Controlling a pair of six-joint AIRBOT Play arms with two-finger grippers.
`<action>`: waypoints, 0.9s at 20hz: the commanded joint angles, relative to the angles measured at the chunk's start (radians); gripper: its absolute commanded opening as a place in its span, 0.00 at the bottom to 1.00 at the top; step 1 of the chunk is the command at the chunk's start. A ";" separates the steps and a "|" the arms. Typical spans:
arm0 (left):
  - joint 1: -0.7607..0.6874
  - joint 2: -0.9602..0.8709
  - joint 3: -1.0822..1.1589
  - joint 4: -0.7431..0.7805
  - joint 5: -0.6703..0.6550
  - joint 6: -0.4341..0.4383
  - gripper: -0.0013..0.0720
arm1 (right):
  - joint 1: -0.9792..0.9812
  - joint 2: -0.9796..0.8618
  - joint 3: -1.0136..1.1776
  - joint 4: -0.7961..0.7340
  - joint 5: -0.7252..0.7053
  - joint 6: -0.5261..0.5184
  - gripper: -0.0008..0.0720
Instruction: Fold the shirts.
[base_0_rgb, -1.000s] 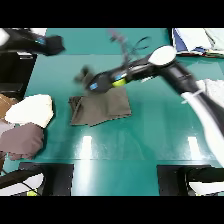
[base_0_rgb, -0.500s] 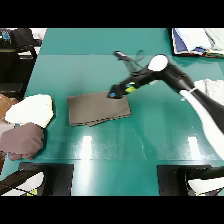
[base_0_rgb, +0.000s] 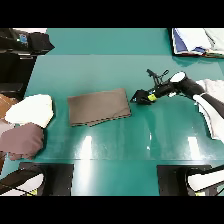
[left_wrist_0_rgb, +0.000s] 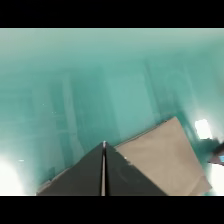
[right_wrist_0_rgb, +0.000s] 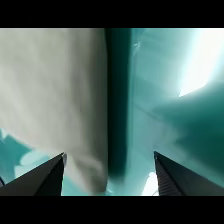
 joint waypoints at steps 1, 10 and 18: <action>-0.020 -0.020 0.000 -0.005 0.002 0.003 0.04 | 0.070 -0.122 0.091 0.104 -0.001 -0.003 0.87; -0.030 -0.027 0.000 -0.056 0.003 0.003 0.04 | 0.169 -0.267 0.370 0.174 0.009 -0.010 0.03; -0.254 -0.027 0.000 -0.050 0.100 0.005 0.04 | -0.280 0.032 0.380 -0.109 0.033 0.101 0.03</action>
